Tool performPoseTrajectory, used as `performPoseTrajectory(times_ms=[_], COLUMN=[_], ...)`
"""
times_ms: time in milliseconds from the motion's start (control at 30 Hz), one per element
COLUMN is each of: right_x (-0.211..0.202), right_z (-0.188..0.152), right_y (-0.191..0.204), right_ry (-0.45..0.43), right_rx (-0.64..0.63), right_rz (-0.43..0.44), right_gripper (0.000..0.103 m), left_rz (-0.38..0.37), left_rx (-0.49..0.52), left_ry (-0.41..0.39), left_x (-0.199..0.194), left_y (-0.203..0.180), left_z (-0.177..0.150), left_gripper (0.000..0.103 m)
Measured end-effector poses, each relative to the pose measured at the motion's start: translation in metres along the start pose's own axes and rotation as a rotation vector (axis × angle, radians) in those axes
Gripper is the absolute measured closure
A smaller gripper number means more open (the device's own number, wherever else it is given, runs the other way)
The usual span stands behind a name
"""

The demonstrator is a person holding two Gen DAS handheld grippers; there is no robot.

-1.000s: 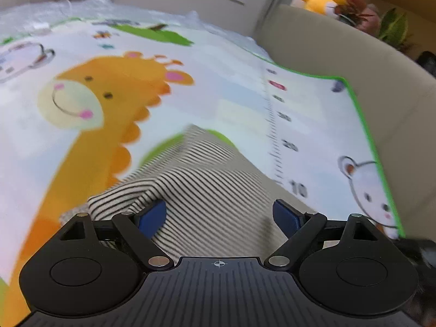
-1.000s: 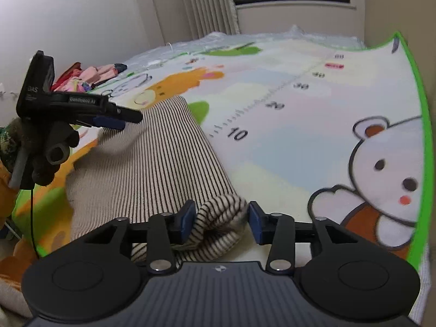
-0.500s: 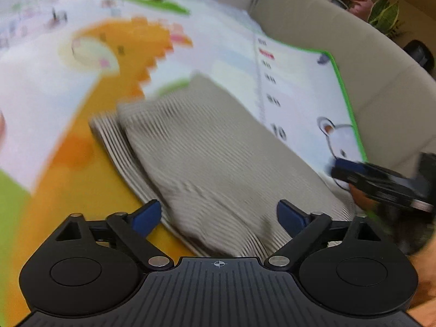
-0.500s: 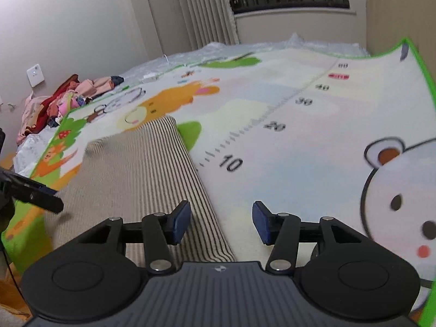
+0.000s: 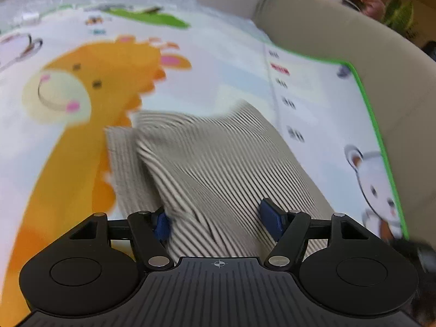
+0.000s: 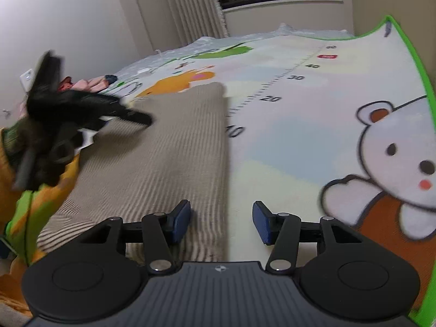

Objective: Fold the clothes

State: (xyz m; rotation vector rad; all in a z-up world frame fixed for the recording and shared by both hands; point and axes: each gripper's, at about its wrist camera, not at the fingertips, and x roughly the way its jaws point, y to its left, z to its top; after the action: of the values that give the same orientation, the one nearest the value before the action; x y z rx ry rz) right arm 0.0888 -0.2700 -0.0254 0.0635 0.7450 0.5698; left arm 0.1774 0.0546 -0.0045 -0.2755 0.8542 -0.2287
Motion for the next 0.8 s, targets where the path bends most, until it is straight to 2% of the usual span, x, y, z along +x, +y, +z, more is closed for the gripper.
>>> performPoseTrajectory(times_ms=[33,67,100,167,233,267,333,367,433,500,600,667,800], right_x=[0.0,0.0,0.001,0.0,-0.001,-0.003,-0.009,-0.012,-0.014,-0.009,0.009,0.012,0.011], right_z=[0.001,0.001,0.002,0.005,0.009,0.011,0.013,0.014,0.015,0.012,-0.002,-0.007,-0.011], right_y=[0.002,0.004,0.006,0.004,0.003,0.005,0.01,0.014,0.021,0.029,0.037,0.033,0.031], right_ry=[0.0,0.001,0.001,-0.002,-0.011,-0.02,-0.046,-0.059,-0.071,-0.057,0.005,0.001,-0.015], right_rx=[-0.007,-0.013,-0.019,-0.022,-0.02,-0.022,-0.026,-0.03,-0.047,-0.082,-0.134,-0.08,-0.037], right_rz=[-0.01,-0.021,-0.033,-0.065,-0.075,-0.072,-0.054,-0.035,0.007,0.012,-0.061,-0.066,-0.069], right_gripper=[0.052,0.048,0.04,0.032,0.032,0.032,0.025,0.017,0.012,0.007,0.002,0.0,0.0], left_rz=[0.012,0.013,0.01,0.019,0.032,0.038,0.049,0.049,0.029,0.002,-0.047,-0.073,-0.047], left_rx=[-0.003,-0.004,-0.003,0.015,0.037,0.047,0.062,0.067,0.065,0.063,0.07,0.073,0.093], left_ry=[-0.007,-0.012,-0.016,-0.027,-0.039,-0.044,-0.065,-0.074,-0.077,-0.064,-0.03,0.004,0.06], left_x=[0.004,0.004,0.004,-0.004,-0.012,-0.016,-0.029,-0.036,-0.05,-0.06,-0.068,-0.066,-0.048], left_y=[0.001,0.002,0.003,0.003,0.003,0.002,0.003,0.002,0.001,-0.003,-0.013,-0.018,-0.022], left_z=[0.004,0.004,0.004,0.0,-0.004,-0.007,-0.013,-0.016,-0.025,-0.033,-0.049,-0.058,-0.072], left_gripper=[0.032,0.031,0.031,0.024,0.021,0.02,0.019,0.017,0.014,0.013,0.012,0.011,0.012])
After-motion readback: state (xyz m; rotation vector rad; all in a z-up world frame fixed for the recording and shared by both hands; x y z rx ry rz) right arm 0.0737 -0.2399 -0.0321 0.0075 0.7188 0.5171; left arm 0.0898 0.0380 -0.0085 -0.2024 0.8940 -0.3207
